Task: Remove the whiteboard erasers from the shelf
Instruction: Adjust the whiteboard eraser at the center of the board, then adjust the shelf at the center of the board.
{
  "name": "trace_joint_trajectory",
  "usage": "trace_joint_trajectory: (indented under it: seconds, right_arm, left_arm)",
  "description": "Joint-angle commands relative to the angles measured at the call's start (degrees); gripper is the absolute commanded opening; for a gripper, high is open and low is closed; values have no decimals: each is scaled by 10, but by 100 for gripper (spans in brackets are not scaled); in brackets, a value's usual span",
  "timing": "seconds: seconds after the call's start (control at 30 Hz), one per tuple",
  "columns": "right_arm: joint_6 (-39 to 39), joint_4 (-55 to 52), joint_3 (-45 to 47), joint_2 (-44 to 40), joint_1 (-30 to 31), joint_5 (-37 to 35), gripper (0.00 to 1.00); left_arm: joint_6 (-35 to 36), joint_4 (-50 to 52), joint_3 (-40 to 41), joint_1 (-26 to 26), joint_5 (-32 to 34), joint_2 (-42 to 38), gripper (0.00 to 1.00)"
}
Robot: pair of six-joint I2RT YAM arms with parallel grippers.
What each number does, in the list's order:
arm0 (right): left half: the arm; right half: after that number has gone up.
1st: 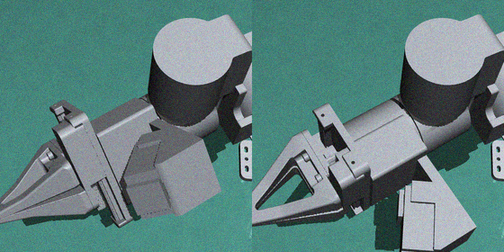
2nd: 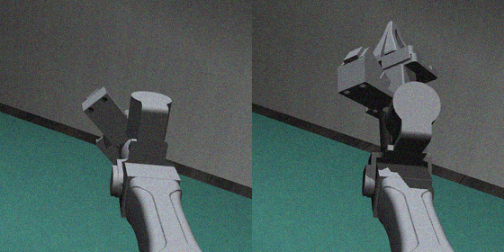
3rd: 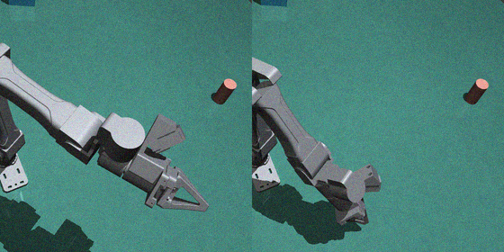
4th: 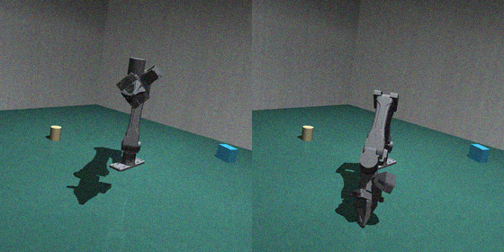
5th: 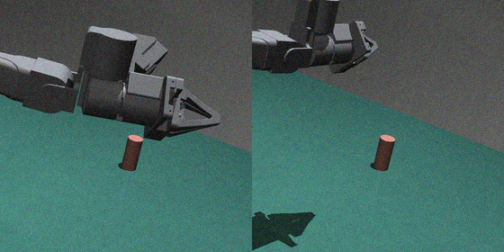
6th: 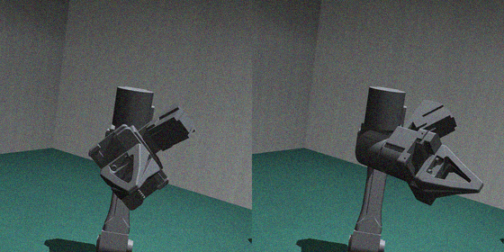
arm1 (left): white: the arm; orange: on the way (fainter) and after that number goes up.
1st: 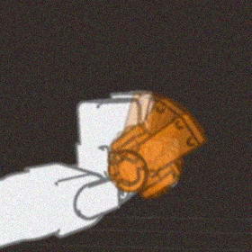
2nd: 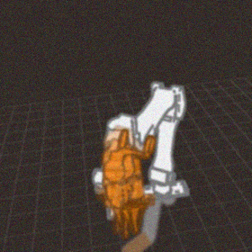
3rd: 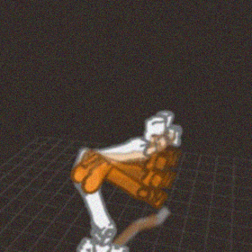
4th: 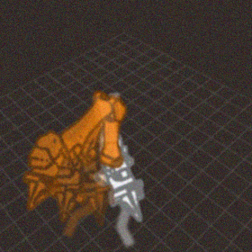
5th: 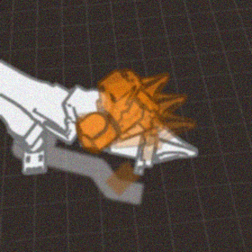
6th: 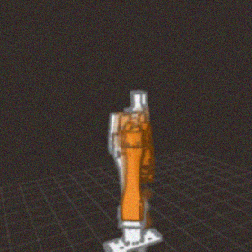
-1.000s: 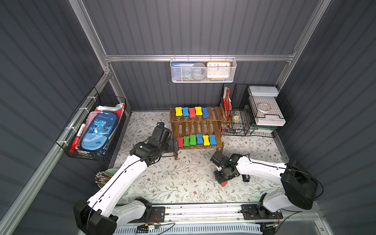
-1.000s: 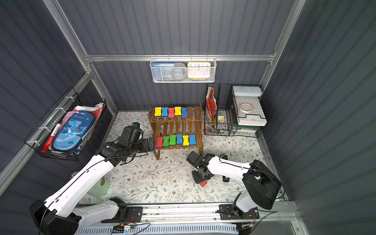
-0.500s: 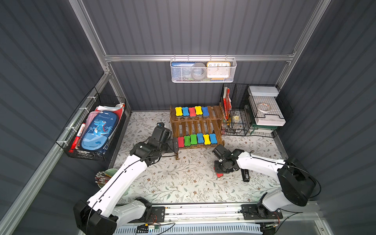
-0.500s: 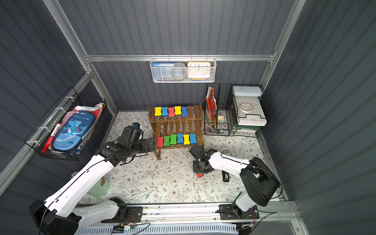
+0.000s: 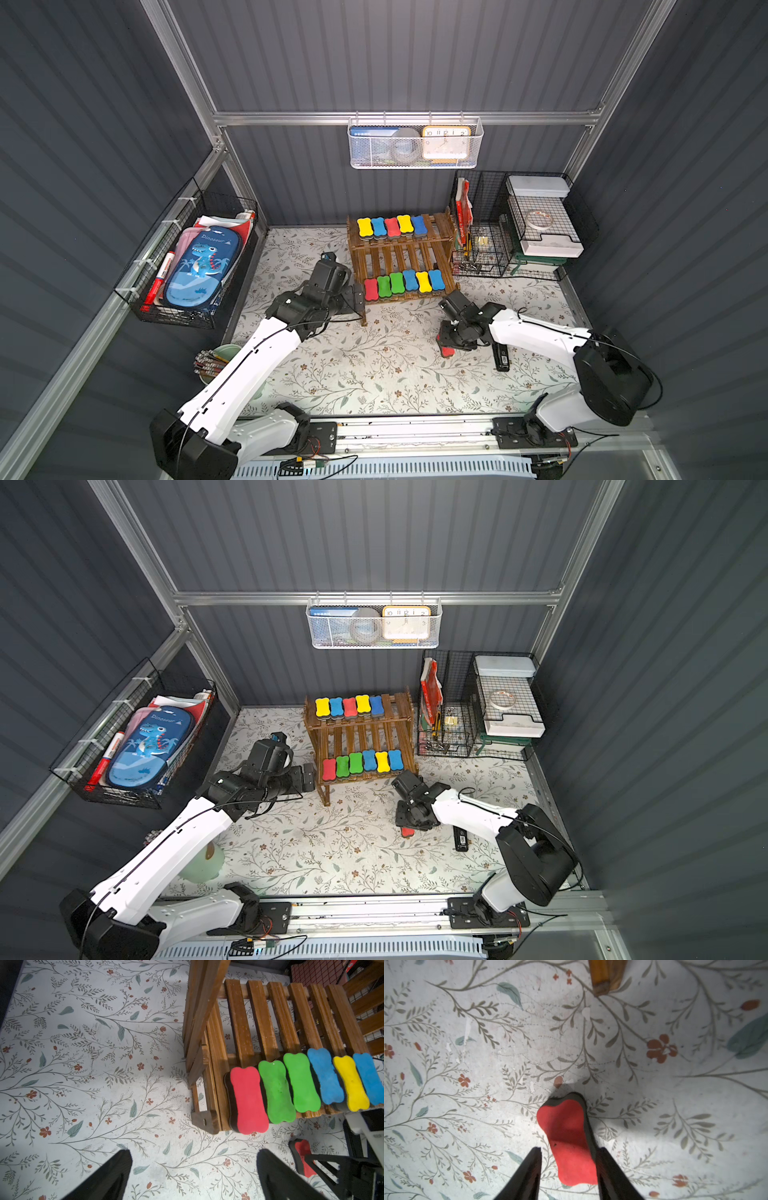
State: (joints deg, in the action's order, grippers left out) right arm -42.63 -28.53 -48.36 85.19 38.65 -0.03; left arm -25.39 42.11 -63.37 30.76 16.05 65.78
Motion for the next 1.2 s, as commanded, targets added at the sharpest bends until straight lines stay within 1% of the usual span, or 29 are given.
trace_joint_trajectory:
  seconds: [0.0,0.13,0.23,0.3,0.43,0.5,0.6,0.7,0.77,0.87,1.0,1.17]
  right_arm:
    - [-1,-8,12,-34,5,-15,49]
    - [13,-25,14,-94,13,-34,49]
    - [26,-36,13,-143,14,-51,47]
    - [39,-36,14,-176,13,-66,45]
    - [53,-40,6,-206,12,-105,42]
    - [63,-52,-7,-210,10,-117,41]
    - [68,-78,-29,-214,5,-137,41]
    - [73,-85,-32,-228,-8,-142,41]
    - [74,-90,-31,-238,-20,-141,41]
    - [79,-94,-33,-250,-33,-140,41]
    - [85,-100,-42,-251,-50,-133,41]
    - [95,-96,-55,-247,-68,-124,41]
  left_arm:
    - [25,-6,18,-1,-27,-16,94]
    - [16,-10,46,-1,-39,-51,81]
    - [2,-3,68,1,-40,-81,73]
    - [-3,-11,88,3,-50,-98,69]
    - [-9,-50,105,3,-99,-73,49]
    - [-11,-73,110,3,-102,-58,45]
    - [-28,-82,107,3,-120,-29,43]
    - [-26,-90,92,2,-133,5,41]
    - [-26,-91,84,3,-127,26,38]
    - [-24,-79,75,3,-94,49,32]
    - [-24,-85,74,1,-70,60,31]
    - [-23,-100,63,-11,-66,85,31]
